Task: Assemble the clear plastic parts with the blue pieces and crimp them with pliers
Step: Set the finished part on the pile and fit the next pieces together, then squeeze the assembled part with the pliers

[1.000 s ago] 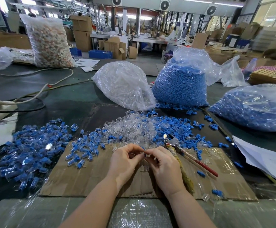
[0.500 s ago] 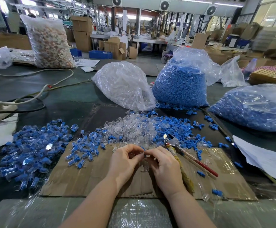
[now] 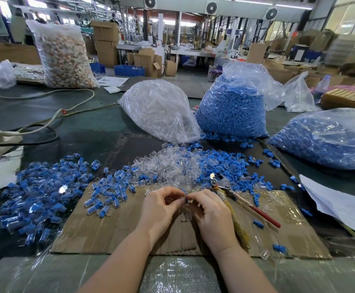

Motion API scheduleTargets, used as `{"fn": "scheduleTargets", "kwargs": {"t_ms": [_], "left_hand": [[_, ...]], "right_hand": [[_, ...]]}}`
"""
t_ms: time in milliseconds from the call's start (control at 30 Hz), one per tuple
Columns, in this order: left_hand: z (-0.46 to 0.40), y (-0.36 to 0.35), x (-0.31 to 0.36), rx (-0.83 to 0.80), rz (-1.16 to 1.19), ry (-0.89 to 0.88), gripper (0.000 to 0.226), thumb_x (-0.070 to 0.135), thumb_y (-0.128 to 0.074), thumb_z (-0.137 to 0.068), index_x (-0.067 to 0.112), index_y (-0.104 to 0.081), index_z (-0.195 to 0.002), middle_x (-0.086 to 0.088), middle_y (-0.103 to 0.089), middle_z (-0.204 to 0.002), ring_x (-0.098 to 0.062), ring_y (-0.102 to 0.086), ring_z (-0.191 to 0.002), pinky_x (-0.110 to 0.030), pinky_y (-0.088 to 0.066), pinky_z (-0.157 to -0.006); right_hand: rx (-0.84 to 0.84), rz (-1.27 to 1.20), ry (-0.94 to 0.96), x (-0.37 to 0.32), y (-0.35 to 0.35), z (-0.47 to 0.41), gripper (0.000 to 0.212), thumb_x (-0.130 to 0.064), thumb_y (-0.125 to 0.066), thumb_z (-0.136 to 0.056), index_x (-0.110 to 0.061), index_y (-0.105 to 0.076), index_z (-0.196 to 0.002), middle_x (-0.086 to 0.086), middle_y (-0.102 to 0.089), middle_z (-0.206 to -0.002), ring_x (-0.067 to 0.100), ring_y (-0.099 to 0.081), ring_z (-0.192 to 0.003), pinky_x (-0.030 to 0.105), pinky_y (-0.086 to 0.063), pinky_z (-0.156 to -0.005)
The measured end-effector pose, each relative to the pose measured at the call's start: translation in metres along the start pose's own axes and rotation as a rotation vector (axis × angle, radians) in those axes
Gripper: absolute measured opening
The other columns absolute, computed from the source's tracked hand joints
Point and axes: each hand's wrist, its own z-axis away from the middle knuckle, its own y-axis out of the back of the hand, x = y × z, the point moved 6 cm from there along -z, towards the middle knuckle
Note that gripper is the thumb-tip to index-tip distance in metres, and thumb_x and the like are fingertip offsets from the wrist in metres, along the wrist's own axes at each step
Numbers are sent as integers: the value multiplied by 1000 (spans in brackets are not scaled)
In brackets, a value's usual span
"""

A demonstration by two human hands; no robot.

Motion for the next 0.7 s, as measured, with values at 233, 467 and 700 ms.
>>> {"fn": "scheduleTargets", "kwargs": {"t_ms": [233,467,700], "left_hand": [[0,2,-3,21,4,6,14,2,-71,-78,15,-72,-83,3,-71,-79,-5,-65,-74,-12,-49,-69],[-2,1,-10,28,64,56,15,1,-70,-78,15,-71,-82,-2,-71,-76,-14,-67,-73,-20,-53,-68],[-4,1,-11,38,107,74,18,-1,-69,-79,17,-70,-81,-2,-71,-76,-14,-67,-72,-19,-53,-66]], "right_hand": [[27,40,0,-4,4,2,23,-14,-73,-78,-14,-68,-101,-3,-64,-93,16,-59,-89,25,-47,-82],[-110,604,-559,32,35,2,45,-44,-49,-92,-18,-44,-128,5,-50,-123,21,-47,-115,36,-36,-98],[-383,726,-737,55,45,9,59,-59,-40,-90,-16,-40,-130,10,-45,-132,29,-42,-121,45,-33,-99]]}}
